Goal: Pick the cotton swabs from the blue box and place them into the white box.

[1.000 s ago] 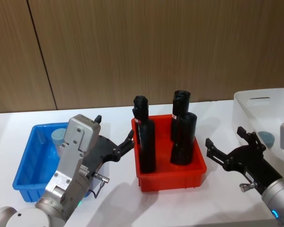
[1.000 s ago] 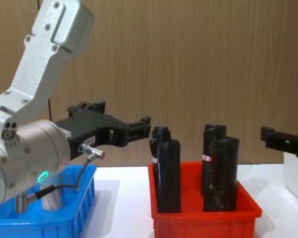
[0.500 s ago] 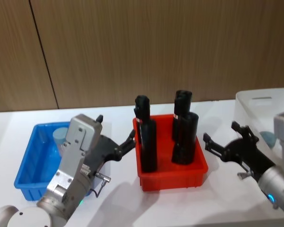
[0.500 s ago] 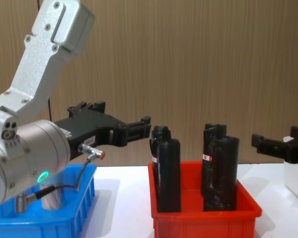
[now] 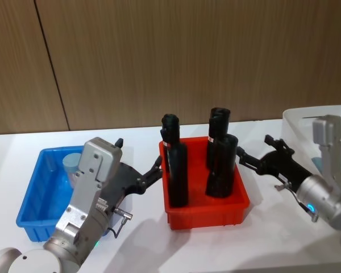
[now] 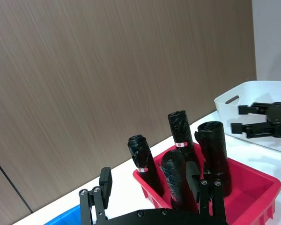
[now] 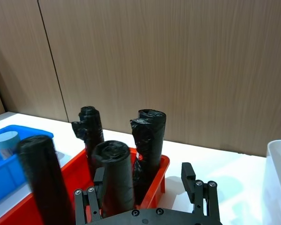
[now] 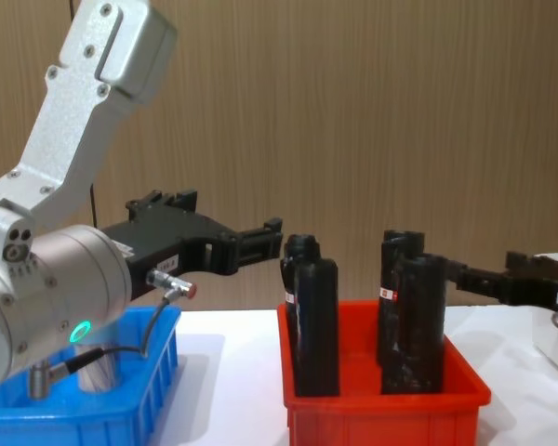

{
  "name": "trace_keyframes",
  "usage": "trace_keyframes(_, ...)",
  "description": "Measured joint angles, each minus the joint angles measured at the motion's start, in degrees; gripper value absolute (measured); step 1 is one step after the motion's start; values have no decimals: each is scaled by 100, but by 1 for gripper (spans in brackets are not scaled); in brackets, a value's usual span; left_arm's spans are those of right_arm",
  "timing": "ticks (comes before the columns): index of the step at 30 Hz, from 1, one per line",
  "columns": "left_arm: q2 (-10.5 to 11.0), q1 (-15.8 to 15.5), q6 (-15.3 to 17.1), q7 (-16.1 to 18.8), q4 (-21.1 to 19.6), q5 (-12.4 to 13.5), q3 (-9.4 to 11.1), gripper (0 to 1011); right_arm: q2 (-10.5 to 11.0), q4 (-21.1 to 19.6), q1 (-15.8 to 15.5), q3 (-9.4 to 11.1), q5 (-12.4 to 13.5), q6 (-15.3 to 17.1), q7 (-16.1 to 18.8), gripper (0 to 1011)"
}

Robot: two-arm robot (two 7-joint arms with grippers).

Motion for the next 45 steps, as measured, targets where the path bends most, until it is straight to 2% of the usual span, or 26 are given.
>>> trace_keyframes(2, 0, 0, 0, 0, 0, 0, 0, 1003, -40, 280, 169, 3, 24, -81, 114, 1001)
trace_keyframes(4, 0, 0, 0, 0, 0, 0, 0, 1003, -125, 893, 530, 20, 73, -258, 354, 1001)
trace_keyframes(8, 0, 0, 0, 0, 0, 0, 0, 1003, -199, 1469, 861, 39, 124, -418, 581, 1001)
trace_keyframes(14, 0, 0, 0, 0, 0, 0, 0, 1003, -334, 2588, 1493, 90, 231, -777, 1112, 1001)
trace_keyframes(15, 0, 0, 0, 0, 0, 0, 0, 1003, -334, 2588, 1493, 90, 231, -777, 1112, 1001)
trace_keyframes(18, 0, 0, 0, 0, 0, 0, 0, 1003, -393, 3159, 1806, 117, 280, -952, 1393, 1001)
trace_keyframes(24, 0, 0, 0, 0, 0, 0, 0, 1003, -461, 3825, 2156, 160, 347, -1199, 1809, 1001)
trace_keyframes(29, 0, 0, 0, 0, 0, 0, 0, 1003, -494, 4171, 2332, 201, 392, -1367, 2091, 1001)
trace_keyframes(35, 0, 0, 0, 0, 0, 0, 0, 1003, -497, 4393, 2439, 273, 437, -1509, 2391, 1001)
trace_keyframes(41, 0, 0, -1, 0, 0, 0, 0, 1003, -464, 4314, 2394, 333, 454, -1525, 2616, 1001)
trace_keyframes(45, 0, 0, 0, 0, 0, 0, 0, 1003, -411, 3994, 2221, 373, 447, -1420, 2742, 1001)
